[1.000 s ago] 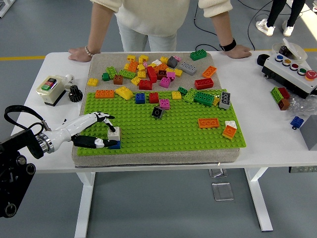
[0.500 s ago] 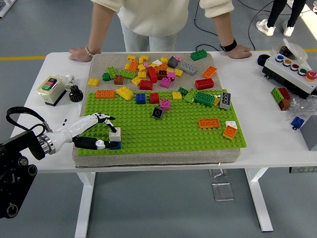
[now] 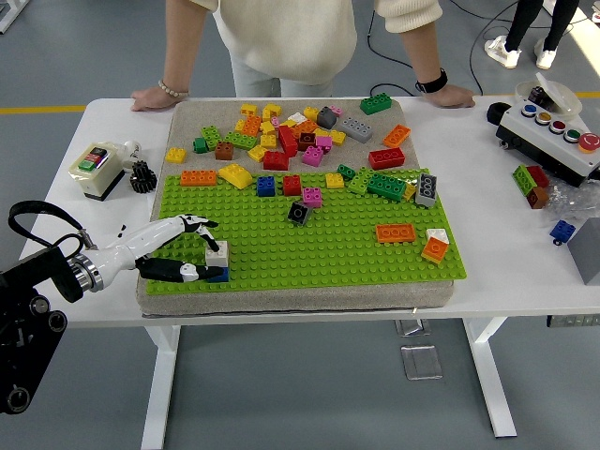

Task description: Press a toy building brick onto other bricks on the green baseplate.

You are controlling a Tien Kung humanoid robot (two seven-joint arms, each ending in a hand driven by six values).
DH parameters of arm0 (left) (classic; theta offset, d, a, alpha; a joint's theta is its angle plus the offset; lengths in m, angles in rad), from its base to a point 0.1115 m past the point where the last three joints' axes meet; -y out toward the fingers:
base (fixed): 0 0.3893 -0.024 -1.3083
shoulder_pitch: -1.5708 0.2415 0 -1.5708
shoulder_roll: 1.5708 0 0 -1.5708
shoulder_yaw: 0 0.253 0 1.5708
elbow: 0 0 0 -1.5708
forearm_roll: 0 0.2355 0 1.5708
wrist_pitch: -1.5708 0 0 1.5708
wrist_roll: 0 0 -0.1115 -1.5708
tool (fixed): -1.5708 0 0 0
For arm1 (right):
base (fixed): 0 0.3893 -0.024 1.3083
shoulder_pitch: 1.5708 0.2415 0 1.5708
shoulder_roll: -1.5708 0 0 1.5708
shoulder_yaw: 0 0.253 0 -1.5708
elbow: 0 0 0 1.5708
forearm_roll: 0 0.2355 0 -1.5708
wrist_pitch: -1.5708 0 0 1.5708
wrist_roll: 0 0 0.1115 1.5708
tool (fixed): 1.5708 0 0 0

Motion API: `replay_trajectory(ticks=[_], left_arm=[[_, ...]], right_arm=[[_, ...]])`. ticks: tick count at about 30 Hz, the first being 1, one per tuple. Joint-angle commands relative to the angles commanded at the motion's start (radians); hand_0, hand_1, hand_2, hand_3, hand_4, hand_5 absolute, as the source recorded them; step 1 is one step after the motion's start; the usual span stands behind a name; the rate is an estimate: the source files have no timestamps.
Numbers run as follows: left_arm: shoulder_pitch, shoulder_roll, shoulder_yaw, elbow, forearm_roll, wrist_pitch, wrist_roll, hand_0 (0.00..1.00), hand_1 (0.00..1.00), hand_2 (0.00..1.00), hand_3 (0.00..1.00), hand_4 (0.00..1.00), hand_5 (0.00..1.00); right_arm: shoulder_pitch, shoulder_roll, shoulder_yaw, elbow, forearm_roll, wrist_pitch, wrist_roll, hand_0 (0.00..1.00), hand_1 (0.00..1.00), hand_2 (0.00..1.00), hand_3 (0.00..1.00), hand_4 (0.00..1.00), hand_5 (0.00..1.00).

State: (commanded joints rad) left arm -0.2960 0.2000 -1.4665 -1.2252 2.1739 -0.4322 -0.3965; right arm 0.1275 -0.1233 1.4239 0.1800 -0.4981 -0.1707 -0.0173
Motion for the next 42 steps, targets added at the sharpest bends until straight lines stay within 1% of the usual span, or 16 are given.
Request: replay_trajectory(ticks=[7, 8, 13, 14, 18, 19, 20, 25, 26, 29, 31, 32, 34, 37, 38, 42], left_arm=[[-0.004, 0.008, -0.017, -0.049, -0.082, 0.002, 0.01, 0.998, 0.947, 0.896, 0.606, 0.998, 0.756], [-0.008, 0.008, -0.018, -0.051, -0.095, 0.005, 0.012, 0.998, 0.92, 0.872, 0.608, 0.998, 0.756], [-0.025, 0.016, -0.01, -0.041, -0.16, 0.028, 0.014, 0.998, 0.92, 0.872, 0.608, 0.998, 0.756], [-0.029, 0.018, -0.009, -0.038, -0.182, 0.031, 0.014, 0.998, 0.867, 0.844, 0.711, 0.998, 0.734], [-0.05, 0.032, -0.008, -0.036, -0.269, 0.037, 0.016, 0.998, 0.867, 0.844, 0.711, 0.998, 0.734], [-0.058, 0.036, -0.009, -0.036, -0.296, 0.032, 0.021, 0.998, 0.867, 0.844, 0.711, 0.998, 0.734], [-0.064, 0.04, -0.011, -0.035, -0.326, 0.027, 0.025, 0.998, 0.838, 0.838, 0.857, 0.998, 0.702], [-0.1, 0.056, -0.015, -0.033, -0.497, -0.015, 0.057, 0.998, 0.838, 0.838, 0.857, 0.998, 0.702], [-0.11, 0.06, -0.016, -0.031, -0.536, -0.024, 0.069, 0.958, 0.857, 0.854, 0.904, 0.998, 0.704], [-0.126, 0.065, -0.019, -0.026, -0.645, -0.042, 0.099, 0.958, 0.857, 0.854, 0.904, 0.998, 0.704], [-0.135, 0.068, -0.02, -0.022, -0.72, -0.049, 0.115, 0.958, 0.857, 0.854, 0.904, 0.998, 0.704], [-0.14, 0.069, -0.02, -0.018, -0.757, -0.05, 0.12, 0.966, 0.899, 0.9, 0.901, 0.998, 0.726], [-0.151, 0.071, -0.02, -0.009, -0.812, -0.049, 0.127, 0.966, 0.899, 0.9, 0.901, 0.998, 0.726], [-0.166, 0.075, -0.014, 0.007, -0.843, -0.044, 0.126, 0.966, 0.899, 0.9, 0.901, 0.998, 0.726], [-0.169, 0.076, -0.013, 0.01, -0.846, -0.042, 0.125, 0.998, 0.937, 0.935, 0.921, 0.998, 0.745], [-0.177, 0.081, -0.012, 0.024, -0.855, -0.045, 0.132, 0.998, 0.937, 0.935, 0.921, 0.998, 0.745]], right_arm=[[0.0, 0.0, 0.004, 0.0, 0.001, 0.002, 0.001, 0.732, 0.655, 0.707, 0.592, 0.916, 0.494], [0.0, 0.0, 0.005, 0.0, 0.0, 0.002, 0.001, 0.732, 0.655, 0.706, 0.592, 0.916, 0.495], [0.003, -0.001, 0.008, 0.0, 0.001, 0.004, -0.001, 0.732, 0.655, 0.706, 0.592, 0.916, 0.495], [0.003, -0.001, 0.009, 0.0, 0.002, 0.004, -0.001, 0.733, 0.655, 0.707, 0.592, 0.916, 0.495], [0.007, -0.001, 0.01, 0.0, 0.003, 0.001, -0.004, 0.733, 0.655, 0.707, 0.592, 0.916, 0.495], [0.007, -0.001, 0.01, 0.0, 0.004, 0.001, -0.004, 0.733, 0.655, 0.707, 0.592, 0.916, 0.495], [0.007, 0.0, 0.01, 0.0, 0.005, 0.0, -0.005, 0.732, 0.655, 0.706, 0.592, 0.916, 0.494], [0.007, 0.001, 0.013, 0.0, 0.002, -0.004, -0.012, 0.732, 0.655, 0.706, 0.592, 0.916, 0.494], [0.008, 0.001, 0.013, 0.0, 0.001, -0.005, -0.014, 0.732, 0.655, 0.707, 0.591, 0.916, 0.495], [0.012, 0.003, 0.011, 0.0, -0.004, -0.008, -0.015, 0.732, 0.655, 0.707, 0.591, 0.916, 0.495], [0.014, 0.006, 0.009, 0.0, -0.006, -0.01, -0.014, 0.732, 0.655, 0.707, 0.591, 0.916, 0.495], [0.014, 0.008, 0.008, 0.0, -0.007, -0.01, -0.012, 0.732, 0.655, 0.706, 0.592, 0.916, 0.495], [0.016, 0.011, 0.005, 0.0, -0.009, -0.01, -0.012, 0.732, 0.655, 0.706, 0.592, 0.916, 0.495], [0.018, 0.015, 0.0, 0.0, -0.014, -0.01, -0.014, 0.732, 0.655, 0.706, 0.592, 0.916, 0.495], [0.018, 0.015, -0.001, 0.0, -0.016, -0.01, -0.014, 0.733, 0.66, 0.707, 0.593, 0.916, 0.495], [0.024, 0.013, -0.006, 0.0, -0.021, -0.013, -0.019, 0.733, 0.66, 0.707, 0.593, 0.916, 0.495]])
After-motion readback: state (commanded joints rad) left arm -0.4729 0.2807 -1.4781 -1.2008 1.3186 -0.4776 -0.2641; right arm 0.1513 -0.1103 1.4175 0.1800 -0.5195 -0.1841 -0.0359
